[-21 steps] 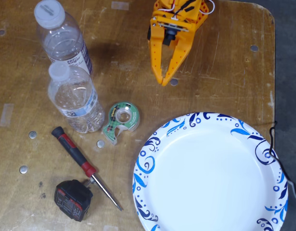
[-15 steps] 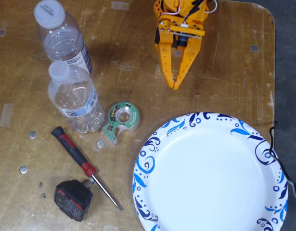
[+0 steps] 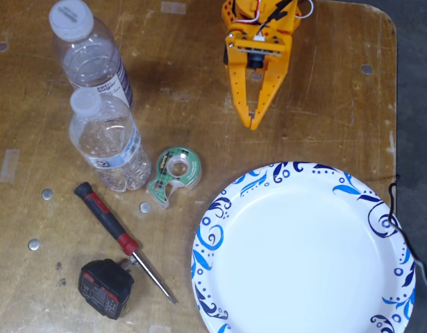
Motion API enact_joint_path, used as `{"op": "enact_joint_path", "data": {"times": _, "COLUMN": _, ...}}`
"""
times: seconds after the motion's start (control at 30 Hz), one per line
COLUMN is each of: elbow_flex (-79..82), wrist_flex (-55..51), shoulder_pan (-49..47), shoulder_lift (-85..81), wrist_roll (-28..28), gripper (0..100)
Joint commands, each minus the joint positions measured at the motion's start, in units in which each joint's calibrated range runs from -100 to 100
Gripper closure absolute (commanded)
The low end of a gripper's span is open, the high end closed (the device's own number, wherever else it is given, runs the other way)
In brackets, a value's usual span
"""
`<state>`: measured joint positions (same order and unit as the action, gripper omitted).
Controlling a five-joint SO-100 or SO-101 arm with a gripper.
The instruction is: Move the bottles to the plate
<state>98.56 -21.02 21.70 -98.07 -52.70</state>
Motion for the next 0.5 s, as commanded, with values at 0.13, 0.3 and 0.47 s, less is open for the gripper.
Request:
{"op": "enact_joint_path", "data": {"times": 0.13, "elbow_flex": 0.4, "wrist_flex": 11.7, "shoulder_pan": 0.9, "shoulder_lift": -0.7, "wrist_roll": 0.1, "gripper": 99}}
{"op": "enact_joint_path", "data": {"times": 0.3, "elbow_flex": 0.4, "wrist_flex": 19.8, "shoulder_pan": 3.7, "shoulder_lift": -0.7, "wrist_roll": 0.2, "gripper": 99}}
{"op": "enact_joint_path", "data": {"times": 0.47, "elbow_flex": 0.4, "wrist_flex": 23.0, "shoulder_pan": 10.6, "shoulder_lift": -0.7, "wrist_roll": 3.9, "gripper": 99}}
